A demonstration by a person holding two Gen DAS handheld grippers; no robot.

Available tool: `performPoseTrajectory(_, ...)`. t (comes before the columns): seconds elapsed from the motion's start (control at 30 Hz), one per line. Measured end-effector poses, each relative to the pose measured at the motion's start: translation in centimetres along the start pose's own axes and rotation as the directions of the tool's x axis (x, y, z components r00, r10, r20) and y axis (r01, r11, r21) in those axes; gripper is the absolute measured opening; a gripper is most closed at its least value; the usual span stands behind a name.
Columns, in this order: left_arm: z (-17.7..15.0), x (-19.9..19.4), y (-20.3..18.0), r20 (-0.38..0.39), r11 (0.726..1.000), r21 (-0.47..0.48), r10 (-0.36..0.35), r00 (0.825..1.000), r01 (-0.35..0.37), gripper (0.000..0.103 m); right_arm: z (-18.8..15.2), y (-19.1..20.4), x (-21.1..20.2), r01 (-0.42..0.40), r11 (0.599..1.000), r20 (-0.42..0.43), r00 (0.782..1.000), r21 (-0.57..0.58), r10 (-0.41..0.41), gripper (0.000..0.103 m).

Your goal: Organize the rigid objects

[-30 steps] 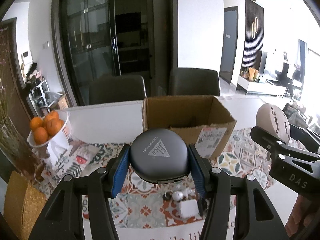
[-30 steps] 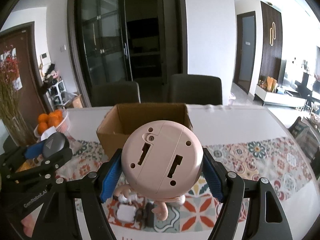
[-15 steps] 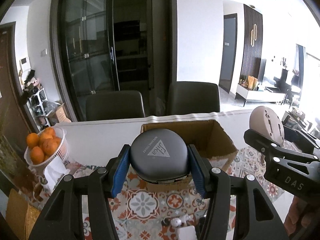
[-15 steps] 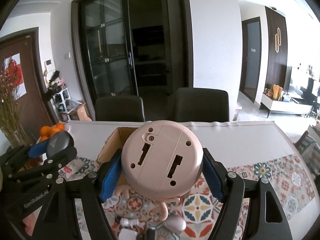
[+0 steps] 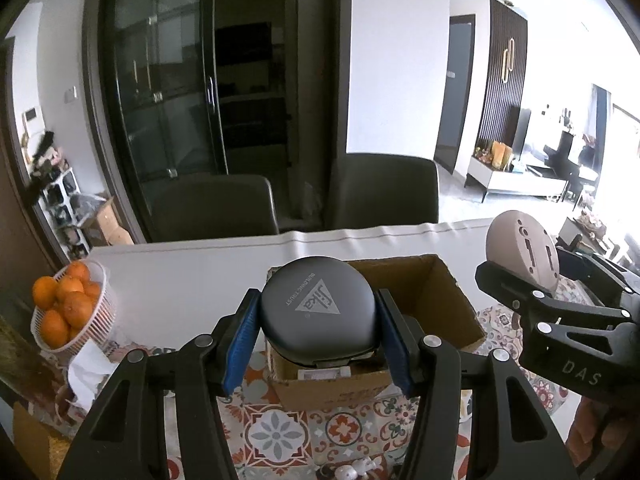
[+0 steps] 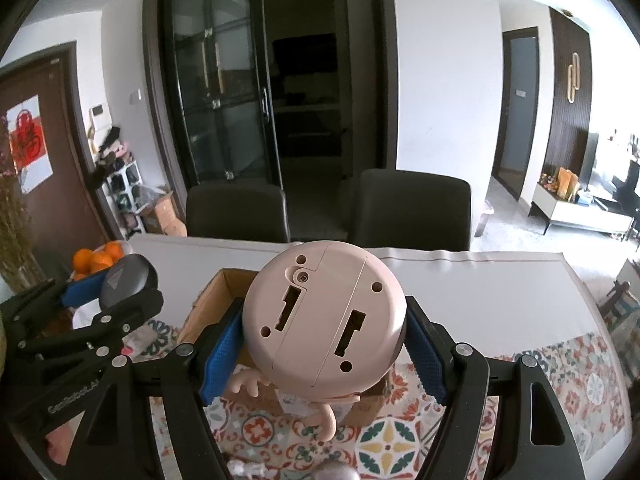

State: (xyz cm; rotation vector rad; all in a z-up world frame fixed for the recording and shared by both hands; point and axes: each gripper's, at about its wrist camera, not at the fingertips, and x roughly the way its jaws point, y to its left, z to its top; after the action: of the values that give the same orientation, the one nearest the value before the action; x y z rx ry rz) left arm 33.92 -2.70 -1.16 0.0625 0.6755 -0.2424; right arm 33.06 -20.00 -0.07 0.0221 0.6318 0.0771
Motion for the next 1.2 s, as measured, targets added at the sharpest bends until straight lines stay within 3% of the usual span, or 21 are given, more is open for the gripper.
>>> performPoseTrajectory(0.37,1.1,6.0,0.0,-0.167,1.000,-0.010,-0.004,0.986,0.002,0.056,1.3,-1.2,6.6,-0.037,0.999,-0.184,0.982,0.013,0.038,0.075)
performPoseTrajectory(0.77,-1.0,12.4,-0.2,-0.356,1.000,0.007,-0.003,0.935,0.006,0.056,-1.4,-2.6,13.2,-0.031,0.999,-0.388,0.921,0.020,0.037,0.075)
performPoseTrajectory(0.97,-1.8,13.3,-0.6,-0.383,0.999,0.032,0.017,0.924,-0.006,0.056,-2.8,-2.8,14.3,-0.037,0.999,-0.433,0.901,0.011,0.038,0.075)
performPoseTrajectory(1.2,-1.2,12.4,-0.3,-0.347,0.999,0.035,0.049,0.937,-0.039,0.065,-3.0,-2.8,14.1,-0.050,0.999,-0.434,0.900,0.004,0.047,0.075)
